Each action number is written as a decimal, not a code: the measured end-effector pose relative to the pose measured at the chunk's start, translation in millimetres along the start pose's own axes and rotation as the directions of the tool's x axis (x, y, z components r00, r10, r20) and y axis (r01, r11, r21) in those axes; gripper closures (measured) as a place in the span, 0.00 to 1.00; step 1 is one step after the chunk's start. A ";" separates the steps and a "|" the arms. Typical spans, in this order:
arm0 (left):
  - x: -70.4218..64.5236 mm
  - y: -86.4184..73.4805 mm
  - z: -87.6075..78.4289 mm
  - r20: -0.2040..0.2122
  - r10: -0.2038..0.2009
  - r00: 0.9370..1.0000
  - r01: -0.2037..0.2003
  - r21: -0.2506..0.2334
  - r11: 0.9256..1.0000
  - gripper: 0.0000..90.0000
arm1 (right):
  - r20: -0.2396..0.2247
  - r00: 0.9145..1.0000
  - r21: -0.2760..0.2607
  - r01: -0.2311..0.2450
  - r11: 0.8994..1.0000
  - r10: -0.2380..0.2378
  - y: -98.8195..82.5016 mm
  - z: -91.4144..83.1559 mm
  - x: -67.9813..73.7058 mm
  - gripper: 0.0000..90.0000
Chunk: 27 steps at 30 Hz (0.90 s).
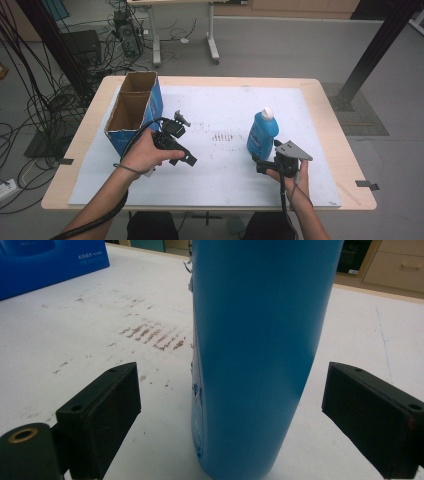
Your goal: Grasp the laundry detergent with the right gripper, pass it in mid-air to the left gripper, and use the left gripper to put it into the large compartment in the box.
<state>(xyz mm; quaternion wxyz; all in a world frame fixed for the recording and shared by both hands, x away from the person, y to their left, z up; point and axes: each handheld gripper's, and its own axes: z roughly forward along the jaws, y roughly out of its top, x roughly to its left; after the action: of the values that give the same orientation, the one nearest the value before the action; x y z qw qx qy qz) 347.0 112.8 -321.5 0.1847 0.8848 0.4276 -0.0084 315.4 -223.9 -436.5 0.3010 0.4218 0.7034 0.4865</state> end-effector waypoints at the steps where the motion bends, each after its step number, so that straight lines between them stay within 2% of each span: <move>1: 0.1 -0.1 -0.1 0.000 -0.001 1.000 0.001 -0.001 1.000 0.11 | -0.001 1.000 -0.002 -0.001 1.000 0.001 0.5 0.6 -0.1 0.09; 19: 0.4 -2.9 -5.8 0.005 -0.009 1.000 0.009 -0.004 1.000 0.11 | -0.010 0.999 -0.048 -0.040 0.998 0.040 7.8 12.5 -3.4 0.09; 27: -0.6 -4.9 -4.5 0.009 -0.008 1.000 0.008 0.001 1.000 0.11 | -0.012 0.999 -0.046 -0.045 0.998 0.044 7.7 20.2 -4.4 0.09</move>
<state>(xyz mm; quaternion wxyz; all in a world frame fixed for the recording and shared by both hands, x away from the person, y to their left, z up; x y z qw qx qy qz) 342.2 116.6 -318.8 0.1861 0.8832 0.4304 -0.0135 336.6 -217.9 -436.1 0.2961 0.4275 0.6840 0.5115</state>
